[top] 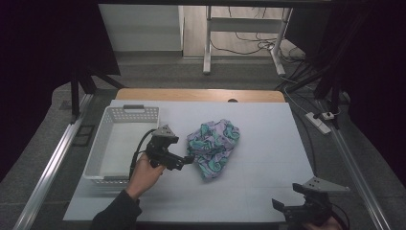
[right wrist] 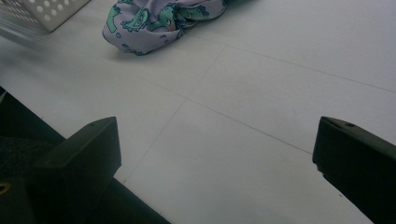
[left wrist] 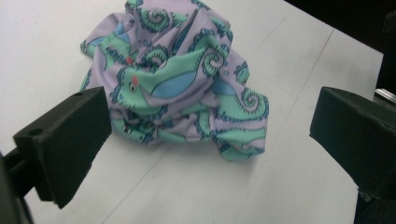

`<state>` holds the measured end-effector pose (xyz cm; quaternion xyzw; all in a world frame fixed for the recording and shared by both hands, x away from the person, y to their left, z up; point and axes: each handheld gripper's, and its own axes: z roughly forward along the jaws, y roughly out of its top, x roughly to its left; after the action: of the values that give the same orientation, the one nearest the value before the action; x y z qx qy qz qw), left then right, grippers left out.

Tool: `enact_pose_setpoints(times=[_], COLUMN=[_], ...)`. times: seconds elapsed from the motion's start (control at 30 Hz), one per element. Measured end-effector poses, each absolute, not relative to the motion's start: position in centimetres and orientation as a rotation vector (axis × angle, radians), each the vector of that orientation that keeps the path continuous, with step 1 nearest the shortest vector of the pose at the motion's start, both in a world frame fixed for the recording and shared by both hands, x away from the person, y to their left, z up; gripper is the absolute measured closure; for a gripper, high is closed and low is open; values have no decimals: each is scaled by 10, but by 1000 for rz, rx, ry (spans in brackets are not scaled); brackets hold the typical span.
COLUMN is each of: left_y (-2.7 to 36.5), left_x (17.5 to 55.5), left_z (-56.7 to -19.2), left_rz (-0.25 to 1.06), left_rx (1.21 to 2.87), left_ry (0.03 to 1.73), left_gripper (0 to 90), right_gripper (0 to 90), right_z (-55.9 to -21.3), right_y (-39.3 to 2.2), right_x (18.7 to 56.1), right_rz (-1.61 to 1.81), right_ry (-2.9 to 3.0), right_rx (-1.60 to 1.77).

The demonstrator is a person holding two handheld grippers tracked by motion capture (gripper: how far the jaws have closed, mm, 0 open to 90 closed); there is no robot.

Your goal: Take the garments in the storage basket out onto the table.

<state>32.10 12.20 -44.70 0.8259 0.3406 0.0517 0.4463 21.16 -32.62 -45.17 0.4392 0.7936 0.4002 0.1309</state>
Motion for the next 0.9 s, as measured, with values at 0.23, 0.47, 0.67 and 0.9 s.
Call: enact_pose_setpoints(times=[0.23, 0.47, 0.67, 0.9], left_y=[137, 157, 179, 198], left_x=[303, 282, 266, 252], left_z=[-448, -451, -455, -458], left_rz=[144, 138, 135, 137], left_rx=[2038, 2020, 1969, 1928], left_ry=[856, 889, 943, 986], left_gripper=[0, 0, 0, 0], right_gripper=[0, 0, 0, 0], right_z=[-451, -451, -451, -451], right_y=[-327, -325, -326, -326], right_x=[211, 211, 211, 211], right_rz=[1168, 1150, 1156, 1155], right_ry=[2300, 2304, 2287, 2291], right_rx=[1281, 1265, 1278, 1271])
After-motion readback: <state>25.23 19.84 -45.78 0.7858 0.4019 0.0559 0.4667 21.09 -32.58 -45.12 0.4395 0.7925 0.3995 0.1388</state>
